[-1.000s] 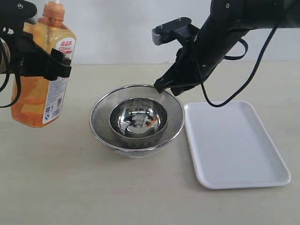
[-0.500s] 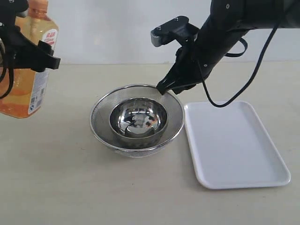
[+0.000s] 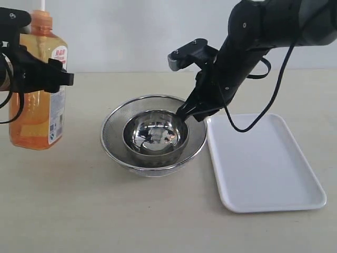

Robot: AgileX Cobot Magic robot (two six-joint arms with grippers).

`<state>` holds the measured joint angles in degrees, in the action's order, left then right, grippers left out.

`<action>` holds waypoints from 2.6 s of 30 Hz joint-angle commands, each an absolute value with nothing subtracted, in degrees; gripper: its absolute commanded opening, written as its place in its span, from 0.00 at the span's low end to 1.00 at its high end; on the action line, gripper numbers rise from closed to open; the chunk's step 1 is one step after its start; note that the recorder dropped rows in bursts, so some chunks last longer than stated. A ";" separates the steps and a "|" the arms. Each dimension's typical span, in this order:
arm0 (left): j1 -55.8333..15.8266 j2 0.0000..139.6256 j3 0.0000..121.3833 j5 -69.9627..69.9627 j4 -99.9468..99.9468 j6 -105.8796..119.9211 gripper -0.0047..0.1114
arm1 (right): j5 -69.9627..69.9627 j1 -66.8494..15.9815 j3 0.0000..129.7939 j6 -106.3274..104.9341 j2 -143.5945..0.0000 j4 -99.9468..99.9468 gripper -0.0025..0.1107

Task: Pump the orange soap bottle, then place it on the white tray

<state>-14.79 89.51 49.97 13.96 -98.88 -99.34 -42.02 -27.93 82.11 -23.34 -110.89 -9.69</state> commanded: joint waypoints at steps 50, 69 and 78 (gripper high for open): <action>-20.08 92.38 50.44 13.95 -99.95 -95.45 0.08 | -48.33 -30.11 88.17 -19.99 -114.61 -6.81 0.02; -20.08 88.01 50.44 10.99 -99.95 -100.52 0.08 | -38.54 -30.22 88.28 -26.10 -102.98 -7.75 0.02; -20.08 87.75 46.80 10.16 -99.95 -101.96 0.08 | -32.00 -30.22 88.28 -35.31 -102.55 -17.49 0.02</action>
<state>-19.91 88.94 48.25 9.58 -99.23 -100.36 -35.36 -30.31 87.87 -32.21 -103.49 -14.67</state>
